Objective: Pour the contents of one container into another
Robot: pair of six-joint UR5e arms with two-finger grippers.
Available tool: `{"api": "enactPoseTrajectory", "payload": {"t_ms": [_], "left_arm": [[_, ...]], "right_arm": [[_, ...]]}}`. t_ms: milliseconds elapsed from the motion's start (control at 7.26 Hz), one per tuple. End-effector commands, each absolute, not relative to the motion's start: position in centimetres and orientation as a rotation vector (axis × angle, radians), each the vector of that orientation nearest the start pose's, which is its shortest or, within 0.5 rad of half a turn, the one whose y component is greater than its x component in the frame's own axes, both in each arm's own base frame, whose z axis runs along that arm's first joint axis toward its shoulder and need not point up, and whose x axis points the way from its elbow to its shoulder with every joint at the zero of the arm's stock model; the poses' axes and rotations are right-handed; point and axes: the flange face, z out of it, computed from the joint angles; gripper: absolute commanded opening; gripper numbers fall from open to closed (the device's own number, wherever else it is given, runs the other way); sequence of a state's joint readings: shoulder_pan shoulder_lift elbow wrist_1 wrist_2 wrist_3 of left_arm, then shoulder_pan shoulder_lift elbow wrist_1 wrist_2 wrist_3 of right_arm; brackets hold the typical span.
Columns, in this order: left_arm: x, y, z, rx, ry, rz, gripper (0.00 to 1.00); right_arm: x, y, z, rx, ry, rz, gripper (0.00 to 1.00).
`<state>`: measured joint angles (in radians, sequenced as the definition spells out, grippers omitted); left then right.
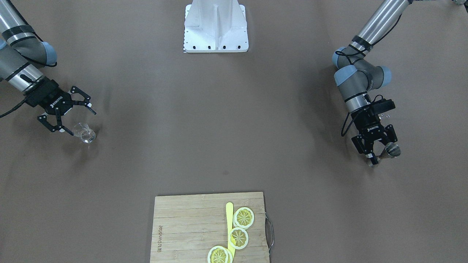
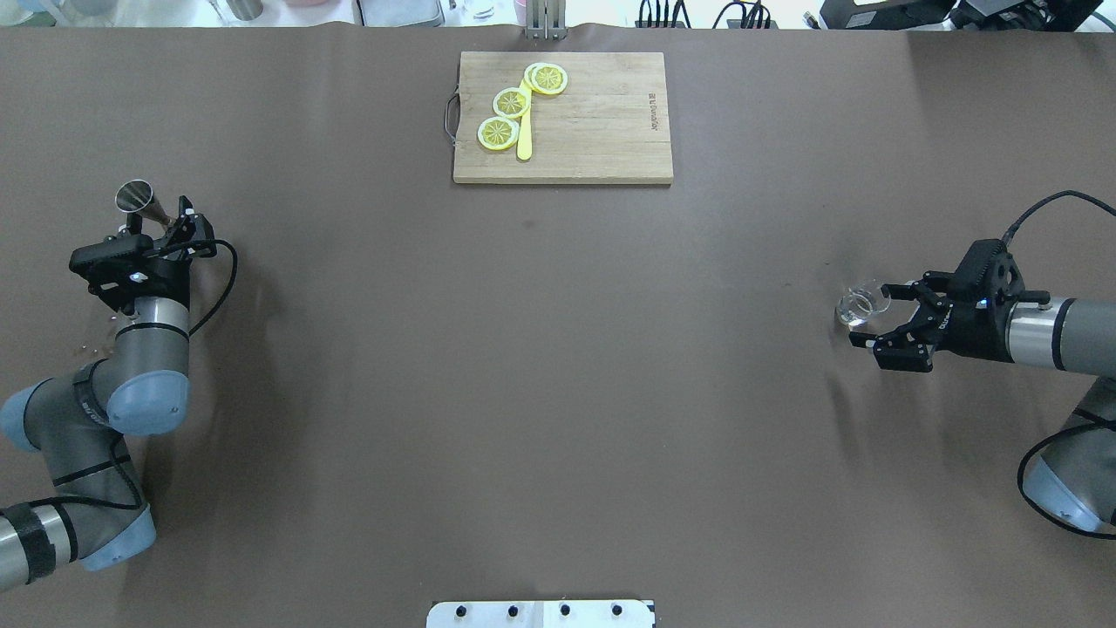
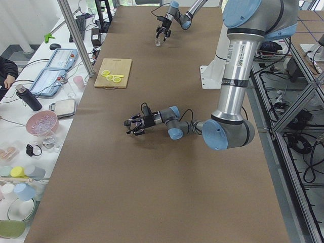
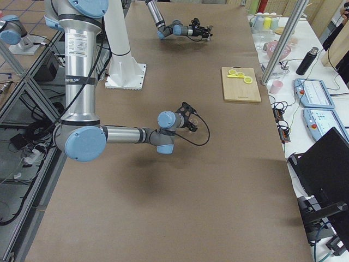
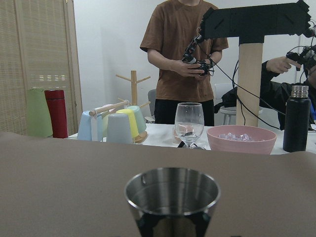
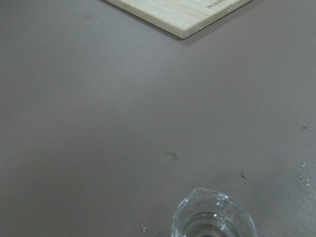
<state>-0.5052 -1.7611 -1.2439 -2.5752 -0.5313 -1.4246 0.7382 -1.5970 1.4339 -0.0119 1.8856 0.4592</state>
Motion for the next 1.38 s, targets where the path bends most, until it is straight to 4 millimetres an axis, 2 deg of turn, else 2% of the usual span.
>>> {"api": "enactPoseTrajectory", "payload": {"t_ms": [0, 138, 276, 551, 689, 827, 1103, 1240], "left_arm": [[39.6, -46.7, 59.2, 1.19, 0.446, -0.762, 0.66], [39.6, -46.7, 59.2, 1.189, 0.444, -0.761, 0.61], [39.7, -46.7, 59.1, 1.184, 0.45, -0.762, 0.51], [39.7, -46.7, 59.1, 1.18, 0.454, -0.761, 0.26], [39.8, -46.6, 59.1, 1.18, 0.455, -0.76, 0.15], [39.9, -46.6, 58.9, 1.178, 0.459, -0.759, 0.02], [39.8, -46.6, 58.7, 1.178, 0.465, -0.763, 0.0], [39.7, -46.5, 58.3, 1.178, 0.475, -0.766, 0.0]], "right_arm": [[-29.9, -40.8, 57.7, 0.989, -1.021, -0.588, 1.0], [-29.9, -40.9, 57.7, 0.99, -1.02, -0.587, 1.0], [-29.9, -40.8, 58.0, 0.984, -1.017, -0.589, 1.0], [-30.2, -41.5, 58.1, 0.999, -0.999, -0.586, 0.98], [-30.2, -41.6, 58.0, 1.003, -0.998, -0.584, 0.94], [-29.9, -41.9, 58.7, 0.994, -0.988, -0.576, 0.94], [-30.0, -43.3, 58.4, 1.007, -0.985, -0.555, 0.93], [-29.9, -43.3, 58.3, 1.016, -0.992, -0.552, 0.89]]}}
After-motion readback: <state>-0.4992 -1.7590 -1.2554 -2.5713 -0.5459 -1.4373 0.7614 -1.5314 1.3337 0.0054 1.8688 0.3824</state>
